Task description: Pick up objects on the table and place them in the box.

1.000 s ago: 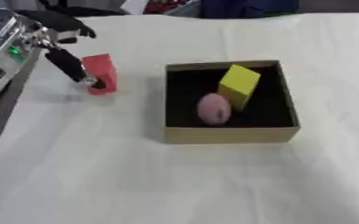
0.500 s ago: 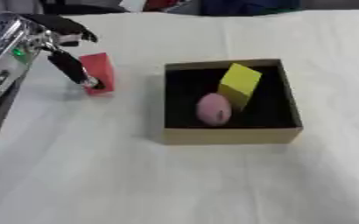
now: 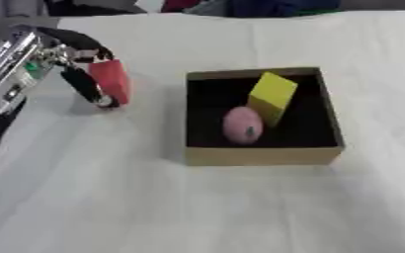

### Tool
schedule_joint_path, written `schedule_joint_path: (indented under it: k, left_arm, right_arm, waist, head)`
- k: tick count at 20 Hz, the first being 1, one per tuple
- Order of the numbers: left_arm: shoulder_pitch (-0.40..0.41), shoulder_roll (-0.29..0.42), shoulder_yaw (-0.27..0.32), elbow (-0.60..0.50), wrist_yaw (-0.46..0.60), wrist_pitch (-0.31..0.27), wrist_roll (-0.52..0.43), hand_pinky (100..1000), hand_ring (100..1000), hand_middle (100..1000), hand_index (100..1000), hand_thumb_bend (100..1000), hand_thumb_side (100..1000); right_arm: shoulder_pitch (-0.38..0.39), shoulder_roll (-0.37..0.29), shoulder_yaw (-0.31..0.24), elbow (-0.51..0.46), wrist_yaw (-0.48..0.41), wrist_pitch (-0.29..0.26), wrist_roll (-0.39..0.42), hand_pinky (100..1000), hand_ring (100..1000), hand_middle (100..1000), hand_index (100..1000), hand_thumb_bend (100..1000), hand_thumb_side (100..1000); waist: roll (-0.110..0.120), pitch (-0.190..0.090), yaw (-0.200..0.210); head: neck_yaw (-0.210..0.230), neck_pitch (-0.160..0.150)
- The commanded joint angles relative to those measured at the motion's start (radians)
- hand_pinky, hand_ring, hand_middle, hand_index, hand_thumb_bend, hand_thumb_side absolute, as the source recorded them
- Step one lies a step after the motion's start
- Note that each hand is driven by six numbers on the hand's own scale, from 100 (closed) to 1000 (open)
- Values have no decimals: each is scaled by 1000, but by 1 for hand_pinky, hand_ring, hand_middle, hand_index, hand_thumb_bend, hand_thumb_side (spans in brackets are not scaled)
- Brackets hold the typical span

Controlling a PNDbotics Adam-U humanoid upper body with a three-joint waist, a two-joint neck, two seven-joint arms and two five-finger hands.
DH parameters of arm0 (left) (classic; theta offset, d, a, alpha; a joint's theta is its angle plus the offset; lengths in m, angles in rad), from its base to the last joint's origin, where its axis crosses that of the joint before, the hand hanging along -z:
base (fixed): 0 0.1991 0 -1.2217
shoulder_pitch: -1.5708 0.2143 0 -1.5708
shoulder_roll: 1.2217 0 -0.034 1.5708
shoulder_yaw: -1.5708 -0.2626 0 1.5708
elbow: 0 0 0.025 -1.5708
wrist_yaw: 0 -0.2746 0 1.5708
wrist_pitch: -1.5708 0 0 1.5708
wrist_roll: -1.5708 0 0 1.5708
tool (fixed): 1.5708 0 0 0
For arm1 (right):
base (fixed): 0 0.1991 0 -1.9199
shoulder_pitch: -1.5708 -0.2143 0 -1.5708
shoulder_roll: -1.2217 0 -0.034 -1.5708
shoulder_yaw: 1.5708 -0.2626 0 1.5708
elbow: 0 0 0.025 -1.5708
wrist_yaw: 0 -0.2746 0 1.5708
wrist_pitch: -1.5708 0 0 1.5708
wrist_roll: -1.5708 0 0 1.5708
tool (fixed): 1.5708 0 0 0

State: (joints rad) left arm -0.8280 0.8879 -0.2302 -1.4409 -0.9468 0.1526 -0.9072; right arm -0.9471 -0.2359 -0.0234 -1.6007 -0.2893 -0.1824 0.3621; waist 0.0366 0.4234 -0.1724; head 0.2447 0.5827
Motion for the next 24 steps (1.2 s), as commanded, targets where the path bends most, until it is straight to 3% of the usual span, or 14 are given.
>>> schedule_joint_path:
  k: [1,9,16,20,21,24]
  left_arm:
    - [-21,20,6,-8,15,0,0,833,895,849,945,492,571]
    - [-30,13,5,-10,-6,12,0,805,840,706,861,356,482]
    - [-35,8,3,-15,-22,5,0,749,796,638,820,179,321]
    - [-39,7,5,-26,-27,11,0,729,772,595,793,118,303]
    - [-41,6,6,-29,-27,14,0,715,759,575,782,100,338]
    - [-47,6,11,-45,-23,24,0,692,741,544,757,100,313]
  right_arm:
    - [-21,-23,0,-6,-2,-1,0,982,850,600,706,100,801]
    - [-20,-22,0,-7,-3,1,2,984,851,600,707,100,798]
    - [-19,-19,0,-9,-4,2,1,984,851,600,707,100,798]
    - [-12,-14,0,-13,-4,3,-1,984,851,600,707,100,795]
    - [-9,-12,0,-15,-4,4,-2,984,851,600,707,100,793]
    - [0,-8,-1,-21,-5,7,-4,984,851,600,707,100,789]
  waist:
    - [-1,-21,-1]
    - [-2,-20,-1]
    - [-4,-22,0]
    - [-4,-29,1]
    - [-4,-32,2]
    - [-3,-42,4]
  head:
    - [4,-12]
    - [3,-14]
    - [1,-11]
    - [0,-7]
    - [-1,-5]
    - [-5,3]
